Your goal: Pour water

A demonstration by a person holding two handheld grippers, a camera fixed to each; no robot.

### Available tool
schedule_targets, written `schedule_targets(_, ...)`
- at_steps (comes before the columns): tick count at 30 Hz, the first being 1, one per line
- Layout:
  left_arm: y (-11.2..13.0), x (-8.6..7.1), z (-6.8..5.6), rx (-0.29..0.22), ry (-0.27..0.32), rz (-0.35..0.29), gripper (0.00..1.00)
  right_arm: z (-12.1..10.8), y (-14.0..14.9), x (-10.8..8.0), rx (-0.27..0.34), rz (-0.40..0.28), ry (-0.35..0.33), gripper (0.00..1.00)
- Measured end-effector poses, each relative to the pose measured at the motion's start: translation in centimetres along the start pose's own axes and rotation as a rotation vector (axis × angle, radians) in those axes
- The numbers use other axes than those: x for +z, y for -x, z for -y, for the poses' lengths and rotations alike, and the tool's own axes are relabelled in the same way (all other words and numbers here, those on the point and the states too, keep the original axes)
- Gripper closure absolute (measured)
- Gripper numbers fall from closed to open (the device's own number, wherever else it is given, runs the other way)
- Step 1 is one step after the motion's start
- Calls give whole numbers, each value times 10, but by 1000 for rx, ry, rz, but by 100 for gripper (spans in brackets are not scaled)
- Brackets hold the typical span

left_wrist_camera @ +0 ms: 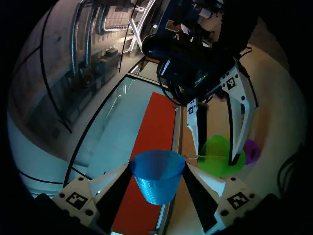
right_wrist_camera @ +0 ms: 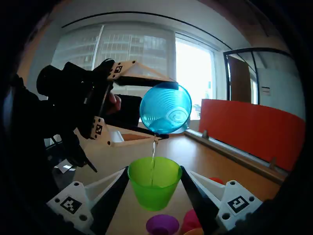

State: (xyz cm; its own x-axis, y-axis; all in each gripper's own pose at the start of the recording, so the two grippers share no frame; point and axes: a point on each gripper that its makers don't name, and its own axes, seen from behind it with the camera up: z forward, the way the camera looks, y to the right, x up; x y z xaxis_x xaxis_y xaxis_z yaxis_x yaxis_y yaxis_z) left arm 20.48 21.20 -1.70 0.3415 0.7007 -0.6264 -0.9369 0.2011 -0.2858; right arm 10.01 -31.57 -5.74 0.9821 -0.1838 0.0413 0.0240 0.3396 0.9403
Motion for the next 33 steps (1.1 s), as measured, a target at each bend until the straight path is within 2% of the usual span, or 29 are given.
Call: schedule_targets(33, -7, 1, 0, 48, -8, -15, 13, -1, 2, -2, 0, -1, 1, 5)
